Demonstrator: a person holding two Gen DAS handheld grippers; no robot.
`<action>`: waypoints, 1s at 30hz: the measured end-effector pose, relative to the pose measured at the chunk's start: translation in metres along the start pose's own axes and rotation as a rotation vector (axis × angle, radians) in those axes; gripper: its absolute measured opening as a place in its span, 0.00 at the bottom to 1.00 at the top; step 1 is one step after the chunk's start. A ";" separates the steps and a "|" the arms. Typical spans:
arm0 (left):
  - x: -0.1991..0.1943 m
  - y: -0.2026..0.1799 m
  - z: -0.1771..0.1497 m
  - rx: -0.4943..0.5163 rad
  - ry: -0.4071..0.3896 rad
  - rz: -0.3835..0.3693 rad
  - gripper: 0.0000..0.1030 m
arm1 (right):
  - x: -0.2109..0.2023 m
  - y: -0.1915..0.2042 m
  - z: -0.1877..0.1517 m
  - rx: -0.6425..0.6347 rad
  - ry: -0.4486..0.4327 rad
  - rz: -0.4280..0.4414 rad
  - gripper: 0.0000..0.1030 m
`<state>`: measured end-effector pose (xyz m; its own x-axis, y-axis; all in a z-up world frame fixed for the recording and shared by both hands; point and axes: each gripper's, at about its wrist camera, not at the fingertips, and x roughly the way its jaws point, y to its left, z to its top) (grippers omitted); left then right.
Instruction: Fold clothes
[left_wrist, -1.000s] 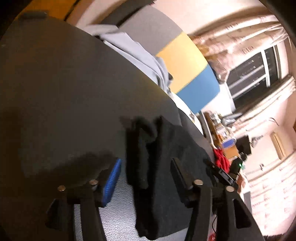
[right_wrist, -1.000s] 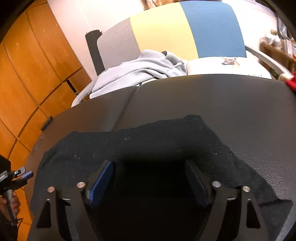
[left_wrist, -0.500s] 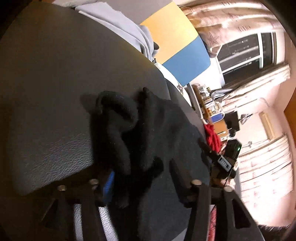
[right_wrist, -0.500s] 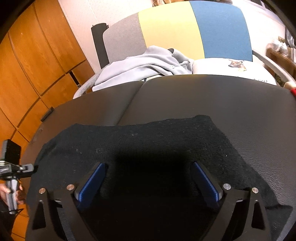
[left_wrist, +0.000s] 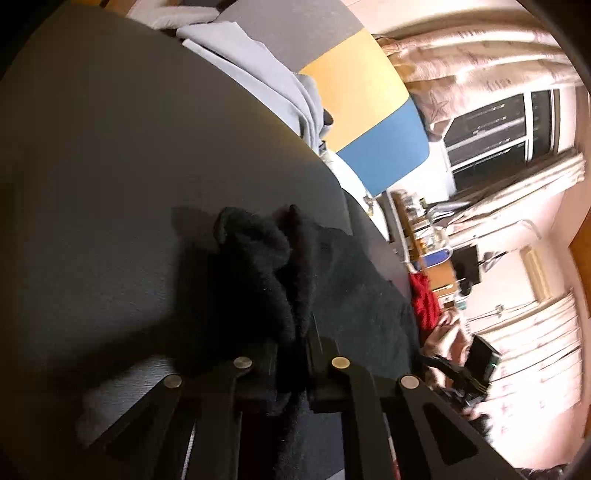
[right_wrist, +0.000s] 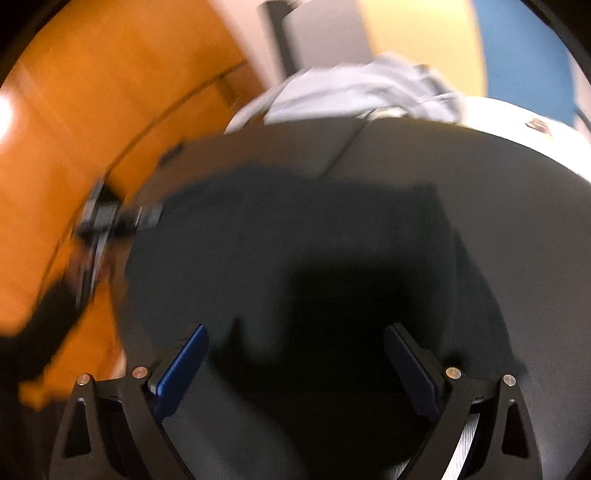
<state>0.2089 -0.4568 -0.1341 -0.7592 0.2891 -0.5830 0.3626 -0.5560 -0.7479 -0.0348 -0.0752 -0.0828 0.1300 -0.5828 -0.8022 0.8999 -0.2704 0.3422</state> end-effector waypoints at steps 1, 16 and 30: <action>-0.002 0.000 0.001 0.007 0.005 0.011 0.09 | -0.002 0.006 -0.003 -0.031 0.029 0.002 0.94; -0.021 -0.021 0.031 -0.001 -0.021 0.064 0.09 | 0.047 -0.009 -0.004 -0.241 0.162 -0.005 0.95; -0.038 -0.141 0.030 0.004 -0.115 -0.252 0.00 | 0.052 0.014 -0.039 -0.144 0.001 -0.100 1.00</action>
<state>0.1708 -0.4126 0.0028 -0.8818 0.3285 -0.3383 0.1524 -0.4804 -0.8637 0.0010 -0.0798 -0.1385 0.0371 -0.5577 -0.8292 0.9586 -0.2147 0.1873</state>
